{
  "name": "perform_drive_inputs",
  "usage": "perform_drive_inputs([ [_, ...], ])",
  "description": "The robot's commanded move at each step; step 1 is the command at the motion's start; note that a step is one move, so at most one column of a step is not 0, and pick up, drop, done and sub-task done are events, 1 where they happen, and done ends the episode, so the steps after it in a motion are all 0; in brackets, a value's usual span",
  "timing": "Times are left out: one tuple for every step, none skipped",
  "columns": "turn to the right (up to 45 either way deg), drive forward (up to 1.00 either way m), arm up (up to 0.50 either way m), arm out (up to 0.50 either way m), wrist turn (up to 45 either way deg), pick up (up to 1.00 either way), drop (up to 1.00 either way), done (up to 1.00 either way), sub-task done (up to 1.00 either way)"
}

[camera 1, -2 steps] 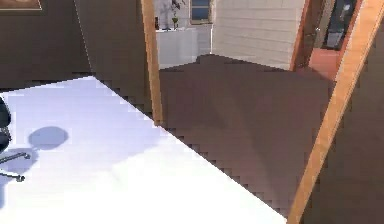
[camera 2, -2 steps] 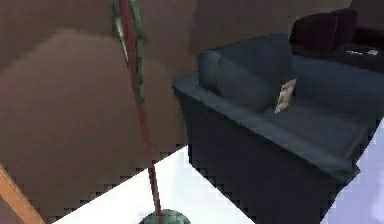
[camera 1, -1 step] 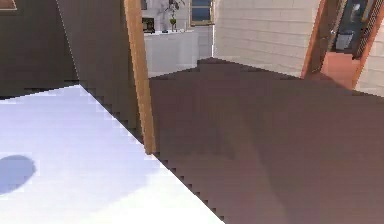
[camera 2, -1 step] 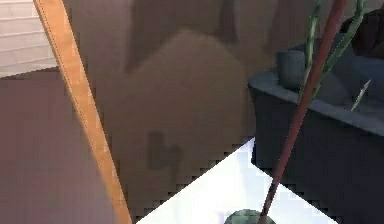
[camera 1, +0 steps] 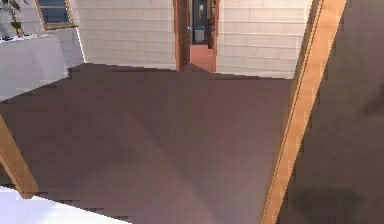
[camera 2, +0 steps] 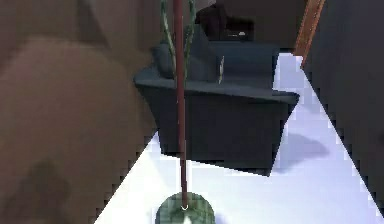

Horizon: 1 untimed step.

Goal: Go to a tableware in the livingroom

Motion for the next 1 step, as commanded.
perform_drive_inputs([
  [0.0,1.0,0.0,0.0,0.0,0.0,0.0,0.0,0.0],
])
